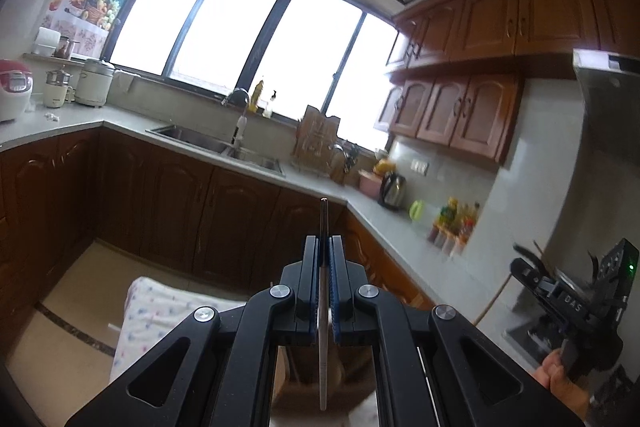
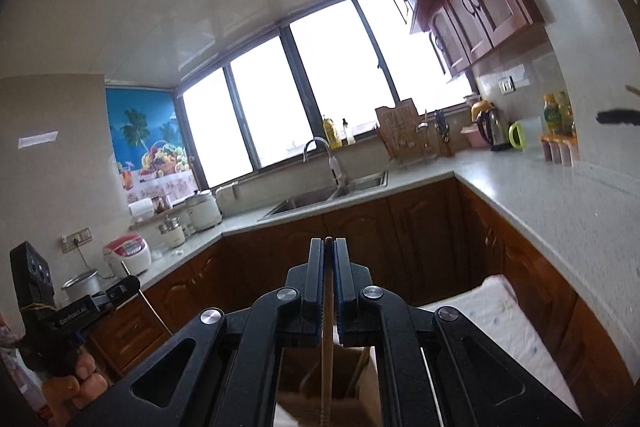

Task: Organize utensils
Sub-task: 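Lift both held chopsticks and carry them above the wooden holder, then lower both chopsticks into the holder slots and open both tools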

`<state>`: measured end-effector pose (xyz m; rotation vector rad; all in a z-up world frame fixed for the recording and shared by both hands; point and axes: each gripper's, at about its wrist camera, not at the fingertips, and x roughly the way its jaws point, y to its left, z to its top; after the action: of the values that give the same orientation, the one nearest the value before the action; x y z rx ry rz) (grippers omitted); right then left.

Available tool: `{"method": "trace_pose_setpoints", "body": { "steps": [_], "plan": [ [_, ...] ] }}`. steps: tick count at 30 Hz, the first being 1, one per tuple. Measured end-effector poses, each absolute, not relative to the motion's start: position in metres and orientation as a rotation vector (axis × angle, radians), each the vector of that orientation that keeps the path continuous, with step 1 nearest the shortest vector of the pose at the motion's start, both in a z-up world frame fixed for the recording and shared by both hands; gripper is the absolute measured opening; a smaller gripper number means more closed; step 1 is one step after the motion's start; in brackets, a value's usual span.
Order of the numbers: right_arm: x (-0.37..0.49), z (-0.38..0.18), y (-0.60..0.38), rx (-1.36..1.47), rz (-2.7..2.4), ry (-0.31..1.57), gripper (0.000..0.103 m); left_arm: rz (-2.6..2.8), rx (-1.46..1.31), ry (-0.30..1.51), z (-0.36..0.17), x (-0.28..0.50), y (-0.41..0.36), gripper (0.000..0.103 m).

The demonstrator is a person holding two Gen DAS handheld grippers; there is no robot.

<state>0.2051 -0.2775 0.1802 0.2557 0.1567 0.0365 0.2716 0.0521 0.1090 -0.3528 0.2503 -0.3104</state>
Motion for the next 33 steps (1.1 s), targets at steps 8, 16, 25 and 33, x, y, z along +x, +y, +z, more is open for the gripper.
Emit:
{"method": "trace_pose_setpoints", "body": {
  "steps": [8, 16, 25, 33],
  "plan": [
    [0.238, 0.173, -0.286, 0.237, -0.016, 0.107, 0.004, -0.247, -0.404, 0.245, 0.064, 0.316, 0.037, 0.002],
    [0.259, 0.128, -0.297, 0.289, -0.042, 0.159, 0.004, -0.201, -0.407, 0.296, 0.016, 0.346, 0.004, 0.002],
    [0.271, 0.092, -0.290, 0.303, -0.021, 0.259, 0.004, -0.213, -0.326, 0.380, -0.004, 0.378, -0.029, 0.003],
    [0.275, 0.089, -0.287, 0.279, -0.016, 0.311, 0.004, -0.216, -0.303, 0.413, 0.012, 0.393, -0.018, 0.004]
  ]
}}
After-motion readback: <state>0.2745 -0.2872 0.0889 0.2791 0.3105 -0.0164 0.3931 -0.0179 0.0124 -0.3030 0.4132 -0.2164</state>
